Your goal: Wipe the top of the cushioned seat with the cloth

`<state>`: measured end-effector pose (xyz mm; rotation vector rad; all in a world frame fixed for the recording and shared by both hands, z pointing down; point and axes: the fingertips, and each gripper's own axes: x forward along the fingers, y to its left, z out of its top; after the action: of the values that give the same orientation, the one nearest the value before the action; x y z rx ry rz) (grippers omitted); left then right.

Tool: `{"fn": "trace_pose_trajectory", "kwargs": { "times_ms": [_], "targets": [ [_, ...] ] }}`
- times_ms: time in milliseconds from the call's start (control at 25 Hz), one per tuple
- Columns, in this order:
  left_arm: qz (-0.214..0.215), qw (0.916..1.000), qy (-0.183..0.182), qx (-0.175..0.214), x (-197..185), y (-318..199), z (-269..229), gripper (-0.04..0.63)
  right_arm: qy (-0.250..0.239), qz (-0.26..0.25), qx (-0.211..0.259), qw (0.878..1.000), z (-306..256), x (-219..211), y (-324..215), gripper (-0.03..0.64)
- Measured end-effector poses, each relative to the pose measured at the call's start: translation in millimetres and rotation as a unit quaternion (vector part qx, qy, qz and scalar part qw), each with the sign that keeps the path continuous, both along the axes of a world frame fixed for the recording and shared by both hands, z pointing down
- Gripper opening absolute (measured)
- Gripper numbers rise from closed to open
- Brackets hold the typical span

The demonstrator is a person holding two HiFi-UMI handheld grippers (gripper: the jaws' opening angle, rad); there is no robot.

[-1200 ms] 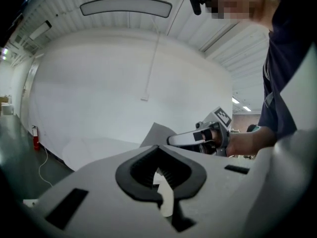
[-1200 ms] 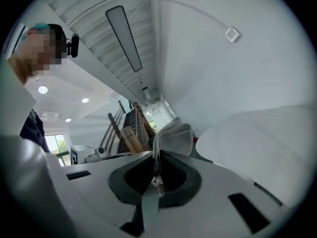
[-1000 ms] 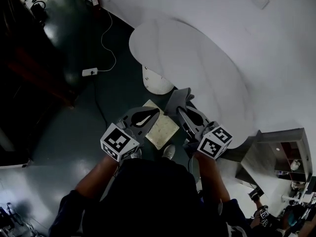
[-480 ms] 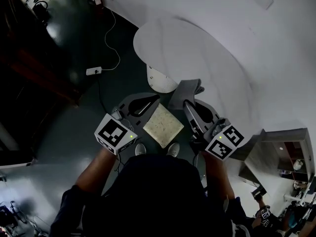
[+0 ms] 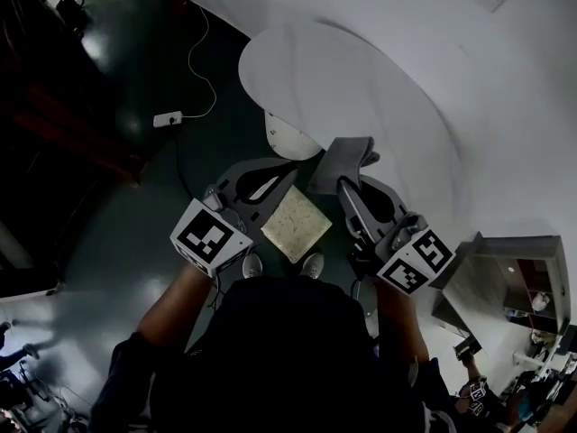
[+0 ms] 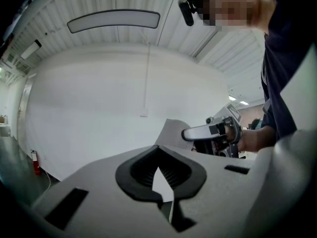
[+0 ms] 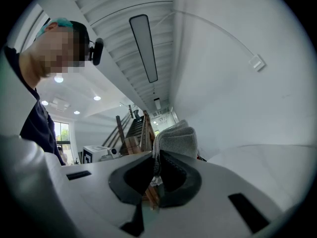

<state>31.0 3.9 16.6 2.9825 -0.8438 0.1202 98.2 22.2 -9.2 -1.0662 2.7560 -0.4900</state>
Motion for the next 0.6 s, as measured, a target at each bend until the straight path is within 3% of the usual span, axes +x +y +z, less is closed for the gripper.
{"fn": "trace_pose_trajectory", "kwargs": {
  "times_ms": [600],
  "targets": [
    [-0.001, 0.9999, 0.01, -0.002, 18.3, 5.7, 2.7, 0.008, 0.027, -0.008, 0.006, 1.0, 3.9, 9.1, 8.0, 0.032]
  ]
}}
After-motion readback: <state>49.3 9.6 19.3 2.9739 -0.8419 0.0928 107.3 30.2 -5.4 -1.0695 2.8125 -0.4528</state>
